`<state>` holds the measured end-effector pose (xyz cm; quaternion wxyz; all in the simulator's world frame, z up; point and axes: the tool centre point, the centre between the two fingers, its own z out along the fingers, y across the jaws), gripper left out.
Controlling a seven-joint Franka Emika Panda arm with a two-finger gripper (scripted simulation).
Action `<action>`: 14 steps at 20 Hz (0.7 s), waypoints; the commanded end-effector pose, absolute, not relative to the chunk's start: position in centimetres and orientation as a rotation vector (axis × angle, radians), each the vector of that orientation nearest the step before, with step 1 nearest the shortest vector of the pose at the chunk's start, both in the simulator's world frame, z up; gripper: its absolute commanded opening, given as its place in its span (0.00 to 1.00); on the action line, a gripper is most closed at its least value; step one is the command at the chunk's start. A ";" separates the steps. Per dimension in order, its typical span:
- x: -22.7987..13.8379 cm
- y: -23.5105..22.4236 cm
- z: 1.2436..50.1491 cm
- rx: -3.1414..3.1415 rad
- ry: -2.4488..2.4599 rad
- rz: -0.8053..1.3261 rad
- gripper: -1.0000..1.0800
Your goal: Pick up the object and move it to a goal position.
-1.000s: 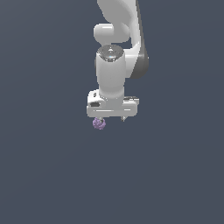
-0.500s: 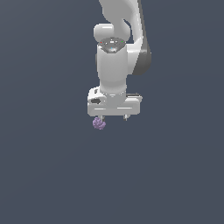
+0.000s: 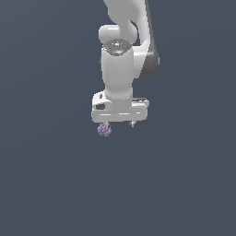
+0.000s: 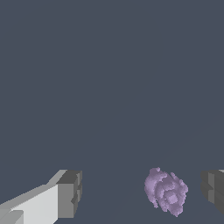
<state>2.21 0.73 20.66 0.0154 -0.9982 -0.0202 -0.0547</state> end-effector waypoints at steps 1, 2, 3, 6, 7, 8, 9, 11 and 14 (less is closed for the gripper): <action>2.1 0.5 20.4 -3.107 -0.098 -0.167 0.96; 2.0 0.4 20.3 -3.108 -0.116 -0.166 0.96; 1.9 0.3 20.2 -3.109 -0.136 -0.164 0.96; 1.7 -0.1 19.8 -3.110 -0.206 -0.159 0.96; 1.6 -0.2 19.6 -3.110 -0.233 -0.156 0.96; 1.5 -0.4 19.4 -3.109 -0.261 -0.154 0.96; 1.4 -0.5 19.2 -3.109 -0.292 -0.151 0.96; 1.1 -0.9 18.9 -3.106 -0.359 -0.146 0.96; 0.7 -1.5 18.2 -3.097 -0.470 -0.136 0.96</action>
